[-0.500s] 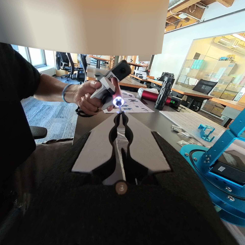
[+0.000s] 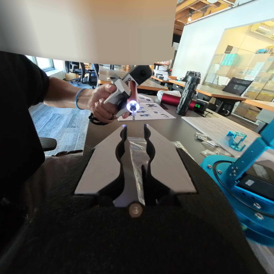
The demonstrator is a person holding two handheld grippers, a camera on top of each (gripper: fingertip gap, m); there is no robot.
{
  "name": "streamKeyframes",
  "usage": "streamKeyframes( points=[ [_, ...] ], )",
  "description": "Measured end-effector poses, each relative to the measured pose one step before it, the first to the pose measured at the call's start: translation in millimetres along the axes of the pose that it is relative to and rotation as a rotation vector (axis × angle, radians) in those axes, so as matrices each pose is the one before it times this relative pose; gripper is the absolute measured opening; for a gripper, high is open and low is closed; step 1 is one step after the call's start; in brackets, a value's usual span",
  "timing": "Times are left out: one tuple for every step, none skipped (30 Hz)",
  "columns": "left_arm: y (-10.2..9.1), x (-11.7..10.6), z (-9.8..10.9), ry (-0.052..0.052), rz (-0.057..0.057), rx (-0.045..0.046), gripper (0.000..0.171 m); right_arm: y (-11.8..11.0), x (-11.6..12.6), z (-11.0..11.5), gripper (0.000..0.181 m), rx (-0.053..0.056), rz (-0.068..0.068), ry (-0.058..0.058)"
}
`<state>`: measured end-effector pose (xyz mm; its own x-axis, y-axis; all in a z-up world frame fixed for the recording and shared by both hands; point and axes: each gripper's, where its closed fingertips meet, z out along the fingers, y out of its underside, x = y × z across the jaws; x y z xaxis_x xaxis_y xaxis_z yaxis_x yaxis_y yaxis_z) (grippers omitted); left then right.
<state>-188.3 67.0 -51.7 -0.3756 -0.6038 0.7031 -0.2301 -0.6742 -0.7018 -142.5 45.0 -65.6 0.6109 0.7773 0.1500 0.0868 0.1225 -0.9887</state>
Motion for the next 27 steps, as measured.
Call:
streamKeyframes(
  points=[
    [-1.22,-0.58,0.59,-0.0044,0.0149,0.00634,0.021,1.27,4.53,-2.49,0.024,-0.0088,0.0144,0.0136],
    [-1.99,-0.75,0.76,-0.0057,0.0182,0.01214,0.021,-0.21,5.05,-3.20,0.024,-0.0010,0.0141,0.0144],
    [-2.28,-1.04,1.31,-0.0084,0.0171,0.01270,0.021,-1.82,5.70,-3.92,0.025,0.0072,0.0123,0.0179],
    [-2.81,-2.24,1.94,-0.0196,0.0274,0.01494,0.021,-2.01,7.05,-4.50,0.028,0.0007,0.0086,0.0260],
    [-5.47,-3.51,2.19,-0.0343,0.0423,0.02807,0.021,-2.16,10.27,-5.48,0.031,-0.0075,0.0053,0.0441],
    [-8.86,-3.62,2.71,-0.0420,0.0550,0.04624,0.020,-4.84,13.61,-6.35,0.033,0.0020,0.0004,0.0575],
    [-9.89,-0.65,3.76,-0.0264,0.0625,0.04732,0.020,-8.51,17.64,-6.80,0.038,0.0161,-0.0080,0.0716],
    [-9.91,1.43,5.19,-0.0163,0.0725,0.04342,0.021,-10.09,22.69,-5.27,0.040,0.0171,0.0014,0.0918],
    [-10.23,0.24,5.77,-0.0309,0.0931,0.04818,0.022,-8.20,22.27,-0.66,0.049,0.0021,0.0125,0.0802],
    [-9.06,-0.47,6.38,-0.0364,0.1012,0.04615,0.022,-4.02,18.67,3.94,0.062,-0.0238,0.0082,0.0586],
    [-6.57,1.20,7.00,-0.0211,0.0935,0.03307,0.022,-1.61,13.80,6.88,0.076,-0.0323,-0.0052,0.0356],
    [-5.29,1.06,6.74,-0.0219,0.0755,0.03005,0.022,-1.34,9.23,7.97,0.089,-0.0231,-0.0231,0.0166],
    [-5.04,-0.16,6.07,-0.0290,0.0534,0.03395,0.022,-1.17,7.67,7.27,0.094,-0.0140,-0.0297,0.0143],
    [-2.54,1.01,5.60,-0.0169,0.0367,0.02201,0.022,-0.68,3.07,6.10,0.094,-0.0071,-0.0256,-0.0089],
    [0.30,0.02,4.82,-0.0181,0.0262,0.00880,0.022,0.18,0.27,5.29,0.094,-0.0029,-0.0169,-0.0238],
    [2.12,-1.25,3.57,-0.0228,0.0170,0.00577,0.022,1.34,0.98,4.96,0.094,-0.0059,-0.0129,-0.0183],
    [3.31,-0.17,2.58,-0.0094,0.0056,0.00335,0.022,1.08,-1.64,4.14,0.094,0.0014,-0.0111,-0.0365],
    [3.29,0.55,1.98,-0.0023,0.0010,0.00381,0.022,0.65,-1.30,3.04,0.094,0.0092,-0.0001,-0.0369],
    [3.20,-1.00,1.93,-0.0120,0.0058,0.00114,0.022,1.79,1.13,2.42,0.092,0.0080,0.0076,-0.0216],
    [3.77,-1.28,2.10,-0.0124,0.0067,-0.00717,0.022,3.38,0.94,1.96,0.090,-0.0011,0.0139,-0.0218],
    [2.92,-0.61,2.23,-0.0062,-0.0010,-0.00488,0.022,3.01,-0.19,1.30,0.088,0.0031,0.0178,-0.0230],
    [1.91,-0.14,2.07,-0.0025,-0.0036,-0.00058,0.022,2.15,-1.00,0.20,0.081,0.0105,0.0151,-0.0195],
    [1.80,0.20,2.15,-0.0007,0.0013,-0.00212,0.022,2.11,-0.31,-0.26,0.075,0.0099,0.0079,-0.0067],
    [0.79,-1.63,1.91,-0.0131,0.0116,-0.00148,0.022,2.77,-0.34,-0.22,0.070,0.0062,-0.0026,-0.0033],
    [-0.02,-1.40,1.94,-0.0100,0.0109,0.00011,0.022,2.17,-0.92,-0.08,0.068,0.0047,-0.0028,-0.0026],
    [-0.24,0.65,1.74,0.0076,-0.0046,-0.00220,0.022,1.15,-1.31,-0.21,0.066,-0.0050,0.0005,-0.0007],
    [-0.31,-0.23,1.37,-0.0006,-0.0043,0.00137,0.022,0.31,0.15,-0.48,0.066,-0.0043,-0.0079,0.0081]
  ],
)
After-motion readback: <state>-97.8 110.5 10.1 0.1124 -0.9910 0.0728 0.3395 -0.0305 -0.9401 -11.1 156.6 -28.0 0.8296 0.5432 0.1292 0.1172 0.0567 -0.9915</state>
